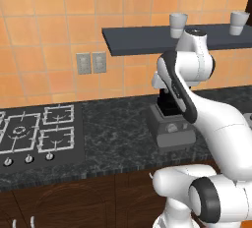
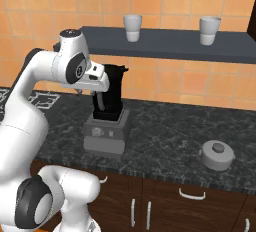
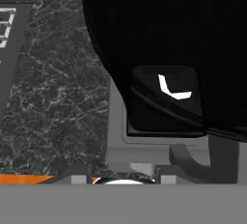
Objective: Close the lid blender by securely placing the lid on top.
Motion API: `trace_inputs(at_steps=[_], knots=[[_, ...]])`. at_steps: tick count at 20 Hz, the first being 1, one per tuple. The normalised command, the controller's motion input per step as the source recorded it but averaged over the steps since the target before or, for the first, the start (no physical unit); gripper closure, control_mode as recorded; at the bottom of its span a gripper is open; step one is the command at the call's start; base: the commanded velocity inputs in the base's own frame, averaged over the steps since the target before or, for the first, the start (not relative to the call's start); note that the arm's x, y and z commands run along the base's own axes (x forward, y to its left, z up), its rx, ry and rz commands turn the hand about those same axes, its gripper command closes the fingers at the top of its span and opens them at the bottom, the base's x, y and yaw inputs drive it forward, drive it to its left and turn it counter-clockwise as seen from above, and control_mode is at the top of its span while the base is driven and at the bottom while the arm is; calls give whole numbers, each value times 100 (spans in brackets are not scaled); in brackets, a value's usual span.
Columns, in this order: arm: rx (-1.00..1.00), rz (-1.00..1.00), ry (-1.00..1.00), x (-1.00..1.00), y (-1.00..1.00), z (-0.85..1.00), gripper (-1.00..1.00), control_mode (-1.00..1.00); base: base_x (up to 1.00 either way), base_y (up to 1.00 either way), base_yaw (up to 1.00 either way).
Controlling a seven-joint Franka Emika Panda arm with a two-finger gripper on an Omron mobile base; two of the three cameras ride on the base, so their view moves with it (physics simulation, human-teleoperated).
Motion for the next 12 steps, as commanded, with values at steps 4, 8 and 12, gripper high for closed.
trace_inputs(at_steps=[4,8,12], knots=[[0,0,-1,-24,-9,0,-100,-100,0,0,0],[0,-3,-2,-41,-24,0,-100,-100,0,0,0],[0,-12,-9,-59,-51,0,-100,-100,0,0,0]])
